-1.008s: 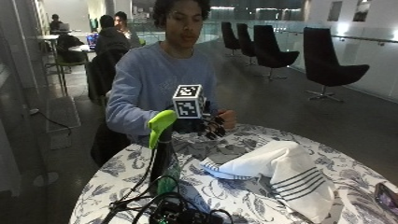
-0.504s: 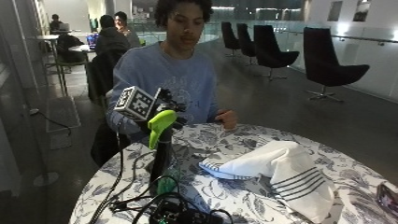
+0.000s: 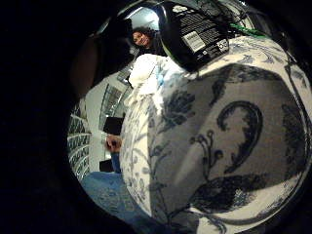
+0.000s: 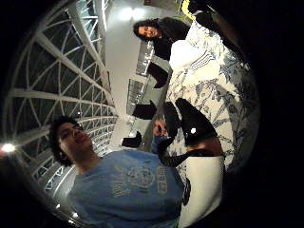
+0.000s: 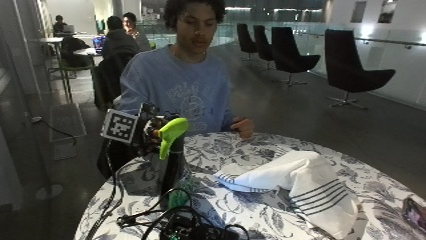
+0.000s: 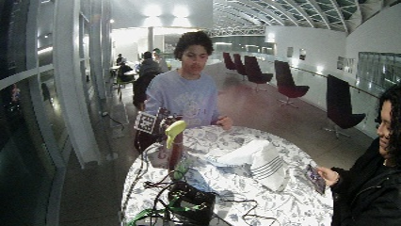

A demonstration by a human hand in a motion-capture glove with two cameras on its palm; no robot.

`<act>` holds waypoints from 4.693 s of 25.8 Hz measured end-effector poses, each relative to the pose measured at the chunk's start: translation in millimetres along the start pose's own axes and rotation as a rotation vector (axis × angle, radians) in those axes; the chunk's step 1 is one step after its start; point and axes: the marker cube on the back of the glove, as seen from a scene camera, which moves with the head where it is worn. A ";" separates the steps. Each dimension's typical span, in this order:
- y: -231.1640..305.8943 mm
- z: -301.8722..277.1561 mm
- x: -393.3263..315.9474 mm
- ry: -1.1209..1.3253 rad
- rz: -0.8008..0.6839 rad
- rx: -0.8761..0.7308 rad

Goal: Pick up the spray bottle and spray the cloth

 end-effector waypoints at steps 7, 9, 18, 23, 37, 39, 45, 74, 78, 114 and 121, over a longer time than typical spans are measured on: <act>-59.9 -14.4 27.0 0.023 -0.042 0.198; -78.2 -19.0 38.9 0.014 0.004 0.243; -129.1 -6.6 77.9 0.008 0.259 0.248; -150.5 7.1 81.6 0.056 0.246 0.319; -157.0 14.4 85.7 0.052 0.141 0.295; -157.8 14.5 81.1 0.021 0.096 0.263; -155.6 26.0 44.3 -0.107 0.010 0.071; -155.7 140.8 -82.5 -0.332 0.284 -0.696; -148.3 141.1 -81.2 -0.323 0.325 -0.706; -140.7 158.2 -87.4 -0.335 0.378 -0.727; -143.8 188.7 -115.7 -0.435 0.207 -0.660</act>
